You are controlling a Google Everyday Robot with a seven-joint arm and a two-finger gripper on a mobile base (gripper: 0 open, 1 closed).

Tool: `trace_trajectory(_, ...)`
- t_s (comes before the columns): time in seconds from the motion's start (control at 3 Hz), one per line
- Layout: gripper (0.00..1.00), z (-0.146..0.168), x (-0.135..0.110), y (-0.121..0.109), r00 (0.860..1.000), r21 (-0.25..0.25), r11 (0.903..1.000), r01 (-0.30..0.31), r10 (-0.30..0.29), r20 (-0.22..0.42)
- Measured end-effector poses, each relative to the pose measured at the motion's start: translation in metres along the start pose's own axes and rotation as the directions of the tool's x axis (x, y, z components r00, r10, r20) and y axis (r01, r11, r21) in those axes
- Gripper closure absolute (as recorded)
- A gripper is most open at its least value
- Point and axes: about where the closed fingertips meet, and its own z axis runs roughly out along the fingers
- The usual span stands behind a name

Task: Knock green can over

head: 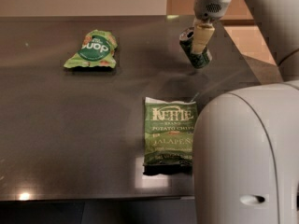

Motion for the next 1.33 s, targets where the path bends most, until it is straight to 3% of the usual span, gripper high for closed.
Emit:
trace_trajectory(0.33,0.59,0.014,-0.011,0.01,0.992,-0.044,0.9942,0.098,-0.101,-0.07)
trace_trajectory(1.0,0.13,0.031,-0.013,0.032,0.959,-0.126,0.9706,0.205,-0.225,-0.171)
trace_trajectory(1.33,0.0,0.04,-0.019,0.018,0.961,-0.071,0.9734,0.218,-0.226,-0.158)
